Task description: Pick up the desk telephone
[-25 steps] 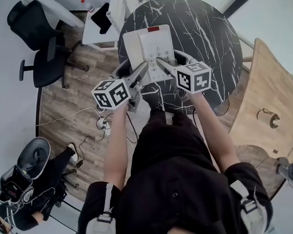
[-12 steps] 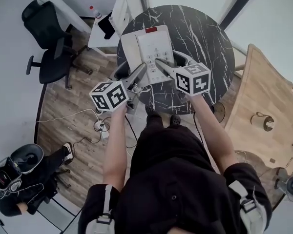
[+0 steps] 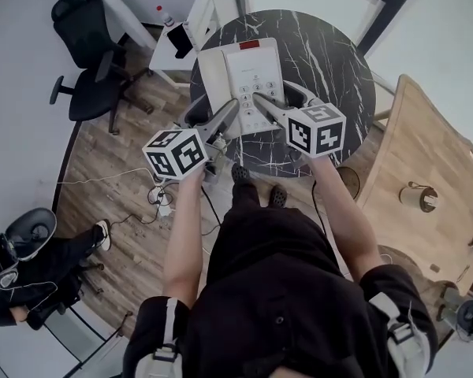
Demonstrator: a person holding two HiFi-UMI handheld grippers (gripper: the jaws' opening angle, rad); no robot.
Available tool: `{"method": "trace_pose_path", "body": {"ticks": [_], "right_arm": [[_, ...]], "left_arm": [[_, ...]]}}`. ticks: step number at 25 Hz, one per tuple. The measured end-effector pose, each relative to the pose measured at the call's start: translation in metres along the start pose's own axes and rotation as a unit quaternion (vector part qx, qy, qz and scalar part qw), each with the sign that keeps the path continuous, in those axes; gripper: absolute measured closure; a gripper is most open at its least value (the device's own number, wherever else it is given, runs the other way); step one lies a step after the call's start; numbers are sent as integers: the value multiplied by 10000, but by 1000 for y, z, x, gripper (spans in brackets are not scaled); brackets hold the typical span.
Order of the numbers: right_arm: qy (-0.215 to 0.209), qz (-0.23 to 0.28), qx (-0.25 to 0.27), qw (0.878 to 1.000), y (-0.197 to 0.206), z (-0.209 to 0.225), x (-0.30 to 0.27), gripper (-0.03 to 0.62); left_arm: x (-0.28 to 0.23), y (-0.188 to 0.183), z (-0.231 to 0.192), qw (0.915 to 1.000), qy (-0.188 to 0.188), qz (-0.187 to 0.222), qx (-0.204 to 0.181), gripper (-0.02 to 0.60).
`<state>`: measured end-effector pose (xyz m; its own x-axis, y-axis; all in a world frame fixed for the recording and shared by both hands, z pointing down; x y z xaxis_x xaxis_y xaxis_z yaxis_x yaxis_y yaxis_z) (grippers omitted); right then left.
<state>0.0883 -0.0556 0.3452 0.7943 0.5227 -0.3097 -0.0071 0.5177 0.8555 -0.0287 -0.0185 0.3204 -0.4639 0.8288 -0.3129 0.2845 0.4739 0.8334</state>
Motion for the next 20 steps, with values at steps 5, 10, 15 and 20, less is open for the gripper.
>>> {"method": "trace_pose_path", "body": {"ticks": [5, 10, 15, 20], "right_arm": [[-29, 25, 81, 10000, 1, -4, 12, 278], [-28, 81, 117, 9999, 1, -5, 23, 278], [-29, 115, 148, 9998, 2, -6, 27, 278], [-33, 139, 165, 9998, 2, -8, 28, 278]], "left_arm": [[6, 4, 12, 10000, -22, 86, -29, 252], [10, 7, 21, 9998, -20, 177, -23, 252], [11, 8, 26, 9998, -39, 177, -77, 252], [14, 7, 27, 9997, -43, 210, -98, 252]]}}
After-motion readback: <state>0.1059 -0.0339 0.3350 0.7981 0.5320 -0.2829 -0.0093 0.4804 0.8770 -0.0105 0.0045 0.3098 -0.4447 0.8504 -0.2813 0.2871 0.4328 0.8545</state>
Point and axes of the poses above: the fingertips, and each gripper's own axes: x backward along the fingers, z to its right, y out of its underside, the point moved 2 cm from there along x, backward along the fingers, and after that the axes turned 5 degrees about -y, right-handed, at the moved point
